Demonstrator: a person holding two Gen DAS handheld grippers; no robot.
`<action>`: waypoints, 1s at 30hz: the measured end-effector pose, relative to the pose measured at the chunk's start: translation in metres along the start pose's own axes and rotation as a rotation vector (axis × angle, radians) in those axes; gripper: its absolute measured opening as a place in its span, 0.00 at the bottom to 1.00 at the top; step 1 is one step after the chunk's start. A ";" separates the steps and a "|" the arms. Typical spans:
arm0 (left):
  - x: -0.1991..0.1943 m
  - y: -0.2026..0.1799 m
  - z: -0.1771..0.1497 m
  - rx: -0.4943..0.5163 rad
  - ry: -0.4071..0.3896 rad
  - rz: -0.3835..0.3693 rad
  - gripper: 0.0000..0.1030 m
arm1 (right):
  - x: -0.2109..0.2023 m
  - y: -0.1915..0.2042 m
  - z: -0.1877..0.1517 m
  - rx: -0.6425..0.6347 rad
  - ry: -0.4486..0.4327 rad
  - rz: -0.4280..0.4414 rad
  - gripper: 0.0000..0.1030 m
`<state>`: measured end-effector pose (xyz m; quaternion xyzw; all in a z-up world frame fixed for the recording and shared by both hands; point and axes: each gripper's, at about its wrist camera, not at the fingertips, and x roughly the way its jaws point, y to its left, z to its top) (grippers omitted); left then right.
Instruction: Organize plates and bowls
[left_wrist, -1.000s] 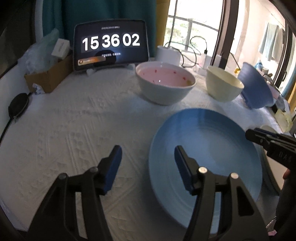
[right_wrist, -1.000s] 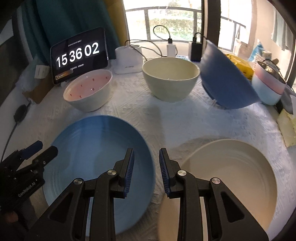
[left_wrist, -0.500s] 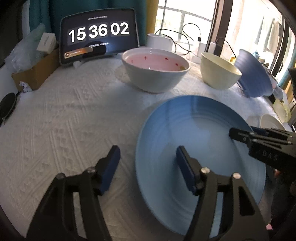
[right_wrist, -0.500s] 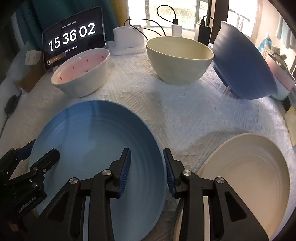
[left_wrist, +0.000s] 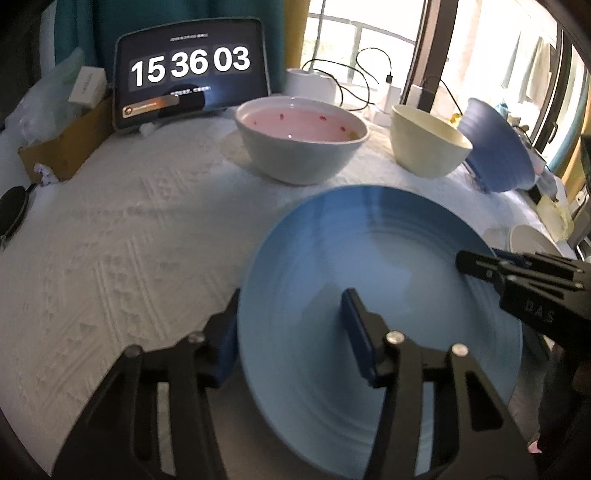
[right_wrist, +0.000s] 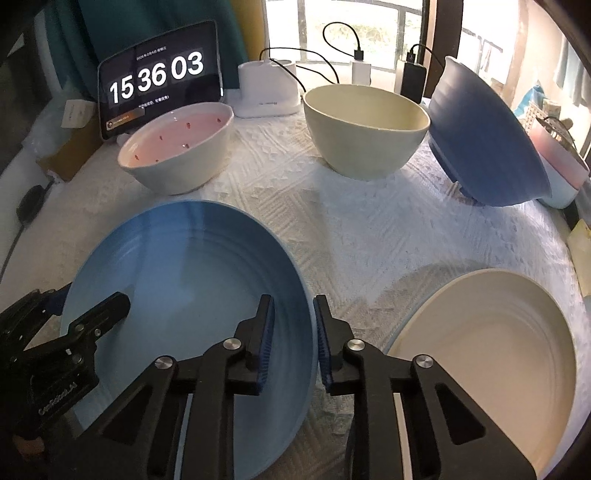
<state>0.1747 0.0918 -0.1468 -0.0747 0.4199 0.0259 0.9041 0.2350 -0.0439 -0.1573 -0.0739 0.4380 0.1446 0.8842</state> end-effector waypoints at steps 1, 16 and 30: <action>-0.002 0.000 -0.001 -0.004 -0.002 0.002 0.51 | -0.002 0.001 0.000 -0.002 -0.004 0.002 0.22; -0.034 -0.015 -0.004 0.009 -0.059 -0.021 0.51 | -0.042 -0.007 -0.008 0.023 -0.096 0.013 0.22; -0.067 -0.056 -0.006 0.068 -0.112 -0.043 0.51 | -0.085 -0.038 -0.028 0.077 -0.177 0.011 0.22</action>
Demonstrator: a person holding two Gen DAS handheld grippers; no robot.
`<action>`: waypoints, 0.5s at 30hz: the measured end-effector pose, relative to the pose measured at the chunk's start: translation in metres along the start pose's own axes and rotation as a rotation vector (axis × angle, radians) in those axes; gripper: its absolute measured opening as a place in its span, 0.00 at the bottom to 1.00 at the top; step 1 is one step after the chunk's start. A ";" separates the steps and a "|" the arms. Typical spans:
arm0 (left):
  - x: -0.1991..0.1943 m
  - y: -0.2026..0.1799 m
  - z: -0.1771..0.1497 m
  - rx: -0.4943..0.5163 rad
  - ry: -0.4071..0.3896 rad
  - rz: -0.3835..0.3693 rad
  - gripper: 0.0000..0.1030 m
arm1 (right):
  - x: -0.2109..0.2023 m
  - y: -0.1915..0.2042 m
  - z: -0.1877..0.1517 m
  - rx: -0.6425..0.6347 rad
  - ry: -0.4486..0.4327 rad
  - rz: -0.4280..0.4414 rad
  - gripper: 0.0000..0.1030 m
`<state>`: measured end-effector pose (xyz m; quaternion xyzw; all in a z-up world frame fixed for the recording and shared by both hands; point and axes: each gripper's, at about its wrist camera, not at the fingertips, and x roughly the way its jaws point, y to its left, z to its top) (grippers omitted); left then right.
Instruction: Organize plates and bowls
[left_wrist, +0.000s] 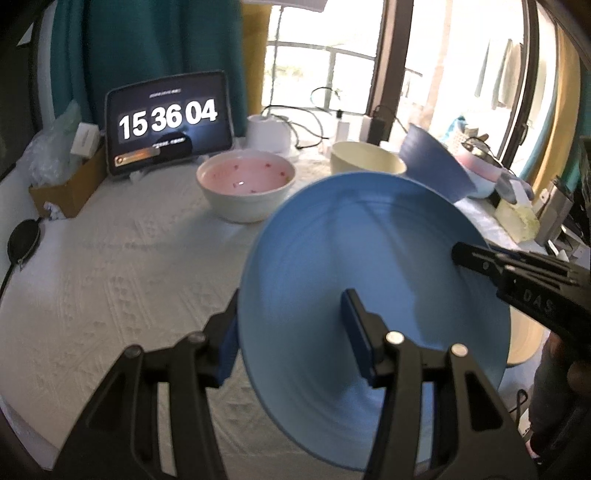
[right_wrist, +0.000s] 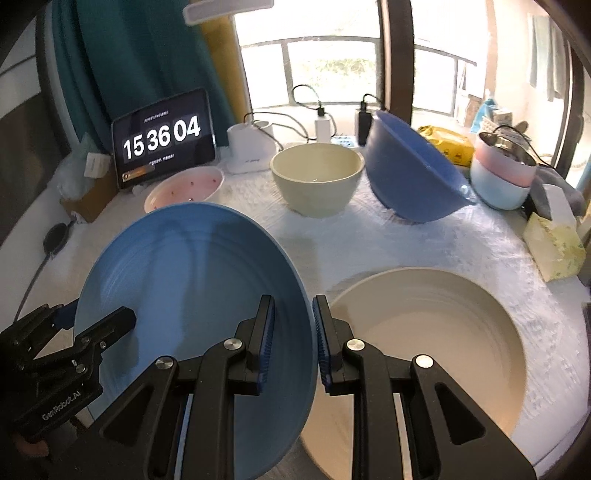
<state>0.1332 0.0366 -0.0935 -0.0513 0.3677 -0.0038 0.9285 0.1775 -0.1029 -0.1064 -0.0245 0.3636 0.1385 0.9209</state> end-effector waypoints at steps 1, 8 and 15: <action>-0.001 -0.004 0.000 0.006 -0.001 -0.003 0.51 | -0.002 -0.003 -0.001 0.004 -0.003 -0.001 0.22; -0.004 -0.033 0.001 0.042 -0.003 -0.029 0.51 | -0.018 -0.029 -0.007 0.039 -0.020 -0.020 0.22; -0.002 -0.061 0.003 0.080 0.003 -0.056 0.51 | -0.030 -0.056 -0.013 0.080 -0.032 -0.044 0.22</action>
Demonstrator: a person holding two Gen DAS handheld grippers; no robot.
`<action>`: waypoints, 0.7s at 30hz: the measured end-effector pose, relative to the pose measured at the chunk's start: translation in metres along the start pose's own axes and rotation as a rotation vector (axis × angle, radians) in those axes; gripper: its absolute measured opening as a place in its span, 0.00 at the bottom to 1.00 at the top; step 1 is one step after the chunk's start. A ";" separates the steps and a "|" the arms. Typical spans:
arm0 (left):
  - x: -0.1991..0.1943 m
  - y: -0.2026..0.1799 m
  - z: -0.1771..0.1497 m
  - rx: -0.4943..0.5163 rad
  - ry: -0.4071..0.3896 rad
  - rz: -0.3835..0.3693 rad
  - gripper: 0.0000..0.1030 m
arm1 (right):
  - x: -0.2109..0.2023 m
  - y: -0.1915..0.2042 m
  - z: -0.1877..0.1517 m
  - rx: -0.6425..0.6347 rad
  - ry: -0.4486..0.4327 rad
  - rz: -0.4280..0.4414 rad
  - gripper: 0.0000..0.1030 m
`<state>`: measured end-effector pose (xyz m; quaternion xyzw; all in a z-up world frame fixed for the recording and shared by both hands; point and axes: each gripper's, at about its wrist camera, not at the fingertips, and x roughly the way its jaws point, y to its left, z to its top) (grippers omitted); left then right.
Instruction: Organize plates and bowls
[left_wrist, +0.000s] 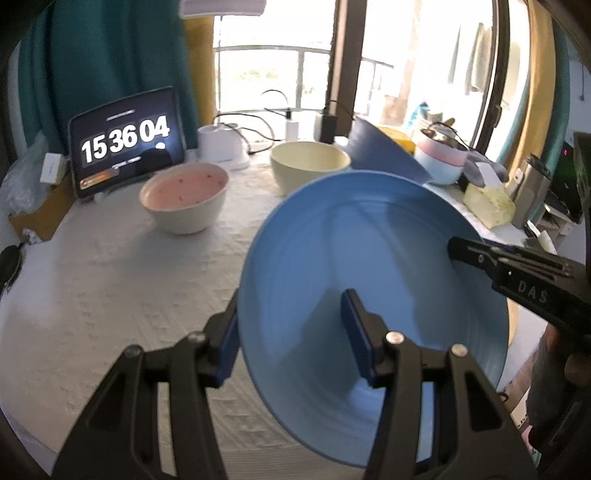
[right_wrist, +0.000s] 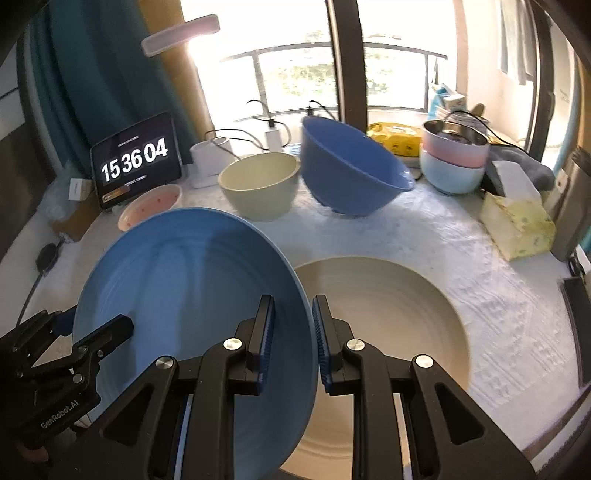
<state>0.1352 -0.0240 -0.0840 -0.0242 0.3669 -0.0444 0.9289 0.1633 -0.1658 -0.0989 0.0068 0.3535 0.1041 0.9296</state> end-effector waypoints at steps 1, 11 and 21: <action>0.001 -0.003 0.000 0.005 0.002 -0.003 0.51 | -0.001 -0.004 -0.001 0.006 -0.001 -0.003 0.22; 0.016 -0.046 0.005 0.059 0.033 -0.027 0.51 | -0.013 -0.046 -0.010 0.072 -0.009 -0.027 0.22; 0.035 -0.093 0.003 0.114 0.074 -0.057 0.51 | -0.014 -0.097 -0.023 0.144 0.002 -0.054 0.22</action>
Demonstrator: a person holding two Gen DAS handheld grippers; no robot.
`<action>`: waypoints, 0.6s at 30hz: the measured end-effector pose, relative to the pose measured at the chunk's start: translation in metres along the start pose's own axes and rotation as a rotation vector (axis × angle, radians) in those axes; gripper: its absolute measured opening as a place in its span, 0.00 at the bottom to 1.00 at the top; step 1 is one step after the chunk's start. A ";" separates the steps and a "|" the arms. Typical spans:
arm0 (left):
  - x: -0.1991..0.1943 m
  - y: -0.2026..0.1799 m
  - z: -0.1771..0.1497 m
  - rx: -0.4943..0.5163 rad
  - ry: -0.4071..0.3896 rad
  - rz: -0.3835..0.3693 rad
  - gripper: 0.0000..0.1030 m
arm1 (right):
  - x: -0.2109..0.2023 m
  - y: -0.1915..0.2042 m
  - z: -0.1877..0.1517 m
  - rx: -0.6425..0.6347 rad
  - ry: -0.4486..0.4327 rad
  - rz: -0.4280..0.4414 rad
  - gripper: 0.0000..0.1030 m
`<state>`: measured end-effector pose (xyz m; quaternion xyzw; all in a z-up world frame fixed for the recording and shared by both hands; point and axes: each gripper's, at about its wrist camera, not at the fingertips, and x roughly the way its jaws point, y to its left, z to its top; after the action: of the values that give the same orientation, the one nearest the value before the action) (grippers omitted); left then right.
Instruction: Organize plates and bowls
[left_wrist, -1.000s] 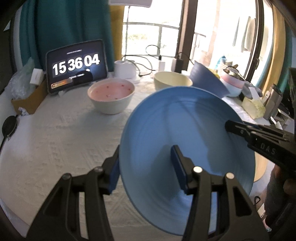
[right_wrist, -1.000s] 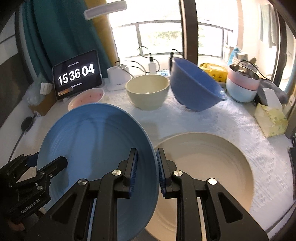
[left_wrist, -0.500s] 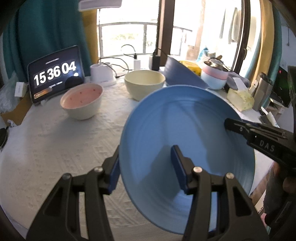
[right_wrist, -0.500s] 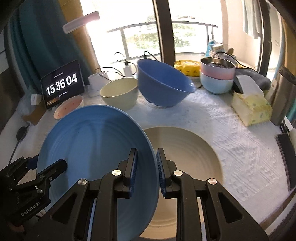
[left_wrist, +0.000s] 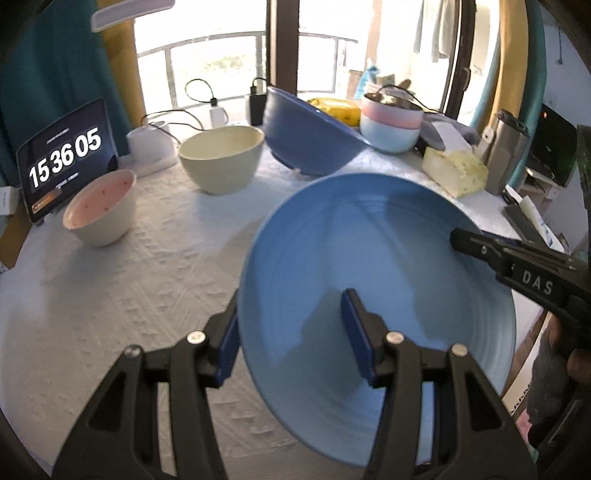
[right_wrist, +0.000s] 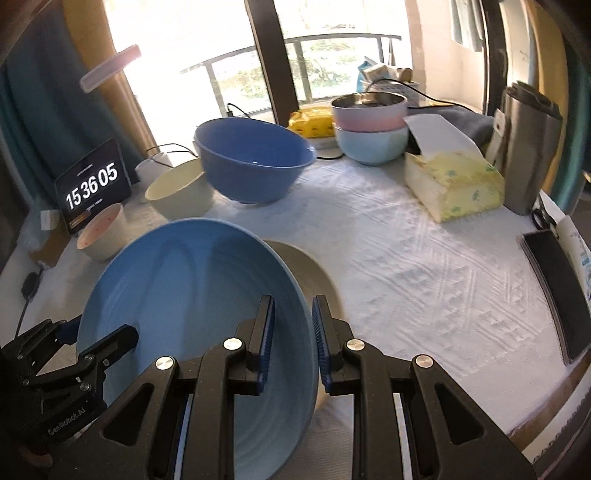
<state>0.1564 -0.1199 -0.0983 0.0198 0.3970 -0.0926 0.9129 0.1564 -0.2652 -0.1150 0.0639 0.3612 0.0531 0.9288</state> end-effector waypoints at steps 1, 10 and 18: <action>0.002 -0.003 0.001 0.003 0.002 0.000 0.51 | 0.001 -0.004 0.000 0.008 0.000 0.000 0.22; 0.017 -0.013 0.010 0.013 0.016 0.004 0.51 | 0.010 -0.022 0.003 0.033 0.007 0.001 0.22; 0.039 -0.010 0.020 0.011 0.071 0.050 0.52 | 0.028 -0.028 0.009 0.046 0.030 0.022 0.22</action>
<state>0.1952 -0.1384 -0.1124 0.0381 0.4280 -0.0712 0.9002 0.1845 -0.2899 -0.1312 0.0885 0.3753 0.0561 0.9209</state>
